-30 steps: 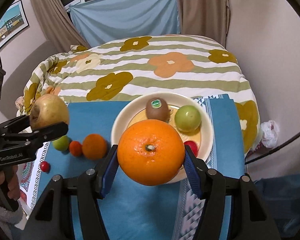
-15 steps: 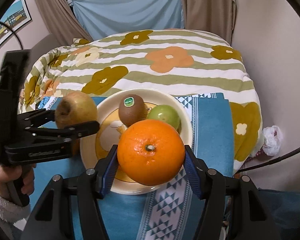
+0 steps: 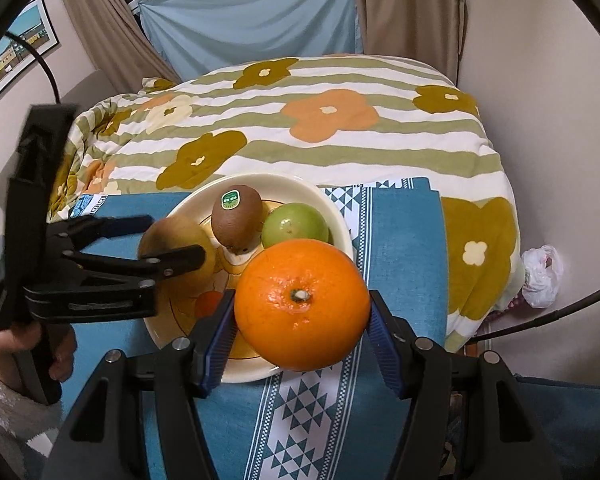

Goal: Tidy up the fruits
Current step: 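Lower the red apple into the cream bowl and open the left tool, then lower the large orange into the bowl and open the right tool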

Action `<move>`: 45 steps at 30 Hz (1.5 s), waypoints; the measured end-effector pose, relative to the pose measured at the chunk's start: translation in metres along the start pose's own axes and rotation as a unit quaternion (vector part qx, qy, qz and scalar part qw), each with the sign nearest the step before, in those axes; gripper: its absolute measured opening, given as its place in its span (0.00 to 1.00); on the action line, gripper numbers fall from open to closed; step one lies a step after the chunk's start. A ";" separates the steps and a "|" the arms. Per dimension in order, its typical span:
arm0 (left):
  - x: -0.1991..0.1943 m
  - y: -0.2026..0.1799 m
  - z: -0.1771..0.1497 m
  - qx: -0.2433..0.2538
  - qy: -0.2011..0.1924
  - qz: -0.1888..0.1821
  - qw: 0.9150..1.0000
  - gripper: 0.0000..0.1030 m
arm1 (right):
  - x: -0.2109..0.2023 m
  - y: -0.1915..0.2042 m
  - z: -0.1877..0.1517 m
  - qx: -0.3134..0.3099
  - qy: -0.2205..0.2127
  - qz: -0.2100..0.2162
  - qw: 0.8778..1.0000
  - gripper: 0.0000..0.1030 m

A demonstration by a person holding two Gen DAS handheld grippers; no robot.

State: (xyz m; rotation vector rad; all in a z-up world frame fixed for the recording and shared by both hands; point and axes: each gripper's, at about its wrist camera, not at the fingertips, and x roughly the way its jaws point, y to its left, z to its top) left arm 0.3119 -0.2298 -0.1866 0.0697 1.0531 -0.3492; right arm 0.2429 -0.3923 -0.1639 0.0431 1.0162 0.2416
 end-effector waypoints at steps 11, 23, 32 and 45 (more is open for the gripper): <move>-0.036 0.024 -0.020 -0.025 -0.008 0.021 0.999 1.00 | 0.002 0.009 0.009 -0.017 -0.005 0.005 1.000 0.56; -0.068 0.057 -0.053 -0.077 -0.013 0.045 0.996 1.00 | 0.038 0.041 0.014 -0.084 0.003 0.025 0.996 0.56; -0.075 0.071 -0.072 -0.106 -0.008 0.055 0.993 1.00 | 0.049 0.045 0.014 -0.097 0.000 0.031 0.995 0.56; -0.095 0.071 -0.087 -0.124 -0.019 0.060 0.990 1.00 | 0.025 0.040 0.010 -0.080 -0.039 0.049 0.995 1.00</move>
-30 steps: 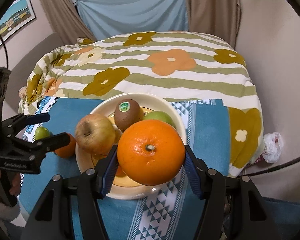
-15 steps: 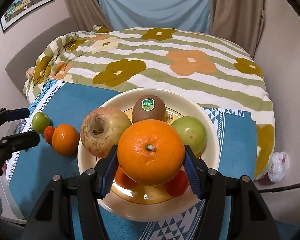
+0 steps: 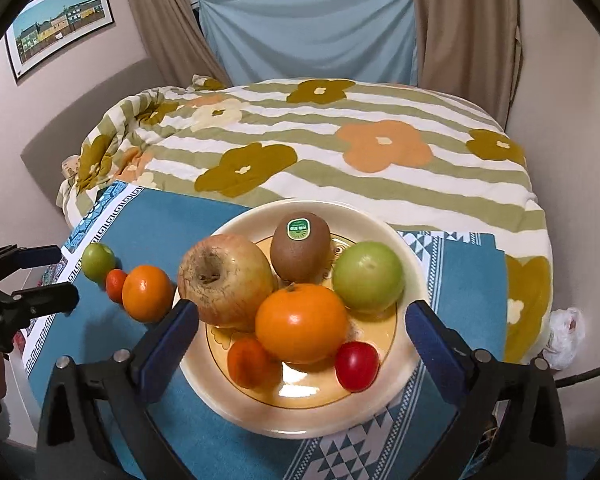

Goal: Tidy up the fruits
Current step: 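Lower the large orange into the bowl and open the right tool, then grasp the red cherry tomato with the left tool while the right tool grasps a tangerine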

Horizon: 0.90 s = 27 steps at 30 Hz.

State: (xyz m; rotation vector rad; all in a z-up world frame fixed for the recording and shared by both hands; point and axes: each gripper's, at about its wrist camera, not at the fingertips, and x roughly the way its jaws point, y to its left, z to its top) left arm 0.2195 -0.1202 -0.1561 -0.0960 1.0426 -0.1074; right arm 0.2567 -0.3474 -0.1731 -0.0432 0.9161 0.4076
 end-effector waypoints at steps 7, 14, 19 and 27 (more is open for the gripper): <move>-0.016 0.003 -0.007 -0.010 -0.016 0.002 1.000 1.00 | -0.011 0.001 -0.006 0.002 0.005 0.000 1.000 1.00; -0.052 0.007 -0.012 -0.023 -0.039 0.014 0.999 1.00 | -0.039 0.008 0.000 -0.004 0.010 0.003 1.000 1.00; -0.076 0.025 -0.020 -0.035 -0.055 0.031 0.997 1.00 | -0.055 0.020 0.002 -0.005 0.010 0.009 1.000 1.00; -0.104 0.070 -0.041 -0.059 -0.061 0.071 0.994 1.00 | -0.067 0.051 0.002 0.022 0.007 -0.006 1.000 1.00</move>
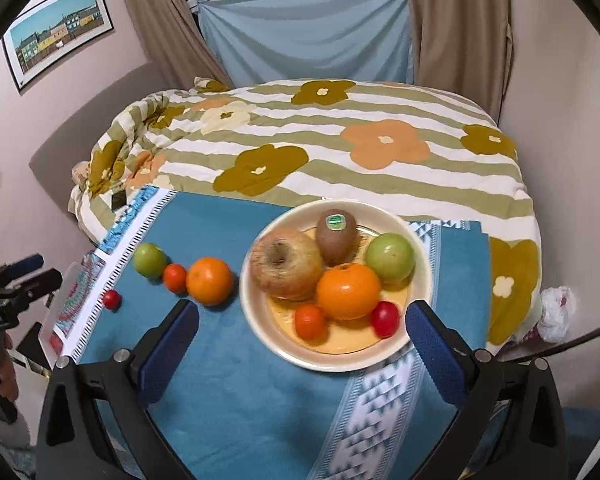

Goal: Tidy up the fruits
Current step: 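Grasp the red cherry tomato with the left tool while the right tool grasps a tangerine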

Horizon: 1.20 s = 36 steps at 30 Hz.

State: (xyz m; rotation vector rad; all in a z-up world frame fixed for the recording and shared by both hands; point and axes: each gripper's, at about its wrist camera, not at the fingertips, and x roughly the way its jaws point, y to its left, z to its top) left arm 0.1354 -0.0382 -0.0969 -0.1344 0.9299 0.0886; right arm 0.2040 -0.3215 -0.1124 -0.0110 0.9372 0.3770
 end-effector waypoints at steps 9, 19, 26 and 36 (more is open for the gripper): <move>0.006 0.055 -0.012 0.020 0.012 0.000 1.000 1.00 | 0.002 0.054 -0.004 0.025 -0.020 -0.035 0.999 1.00; 0.050 0.088 -0.034 0.078 0.051 -0.038 0.995 1.00 | 0.044 0.101 -0.026 0.062 0.001 -0.054 0.997 1.00; 0.081 0.090 -0.044 0.124 0.066 -0.062 0.988 0.92 | 0.075 0.130 -0.040 0.054 0.010 -0.064 0.996 1.00; 0.120 0.077 -0.055 0.176 0.094 -0.081 0.977 0.65 | 0.123 0.154 -0.043 0.030 0.034 -0.063 0.997 0.88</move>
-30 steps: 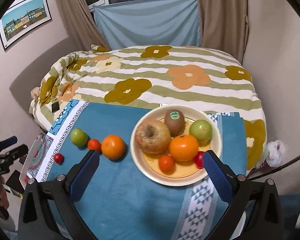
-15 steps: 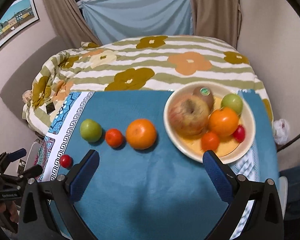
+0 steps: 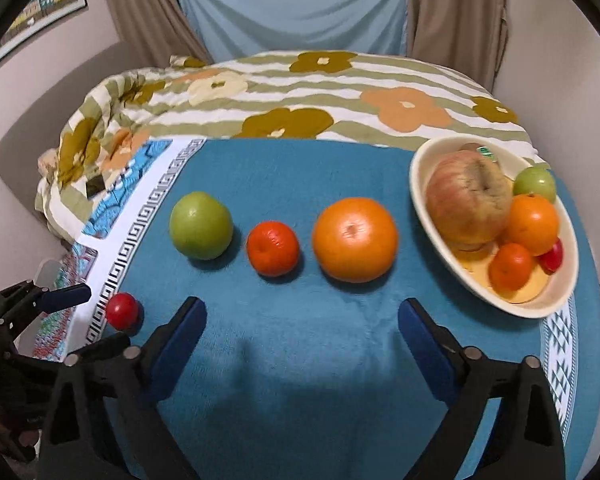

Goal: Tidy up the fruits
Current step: 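Grasp the red cherry tomato with the left tool while the right tool grasps a tangerine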

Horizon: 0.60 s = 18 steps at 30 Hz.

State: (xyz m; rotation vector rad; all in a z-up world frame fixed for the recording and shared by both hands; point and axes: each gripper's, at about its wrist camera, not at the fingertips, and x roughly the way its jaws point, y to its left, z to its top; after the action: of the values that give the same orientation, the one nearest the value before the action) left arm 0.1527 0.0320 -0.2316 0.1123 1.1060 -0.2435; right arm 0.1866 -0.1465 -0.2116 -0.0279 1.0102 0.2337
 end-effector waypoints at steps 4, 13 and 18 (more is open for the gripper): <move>0.007 -0.001 0.001 0.002 0.007 -0.010 1.000 0.58 | 0.013 0.006 -0.001 0.007 0.015 0.011 1.000 0.83; 0.016 -0.001 0.003 0.005 0.003 0.005 1.000 0.38 | 0.028 0.018 0.004 -0.008 0.019 -0.005 1.000 0.67; 0.017 0.003 0.007 0.006 0.006 -0.004 1.000 0.35 | 0.035 0.020 0.008 -0.005 0.021 -0.005 1.000 0.60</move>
State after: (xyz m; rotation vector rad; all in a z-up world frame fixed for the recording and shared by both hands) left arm 0.1664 0.0309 -0.2439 0.1209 1.1164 -0.2575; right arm 0.2072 -0.1193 -0.2354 -0.0480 1.0500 0.2294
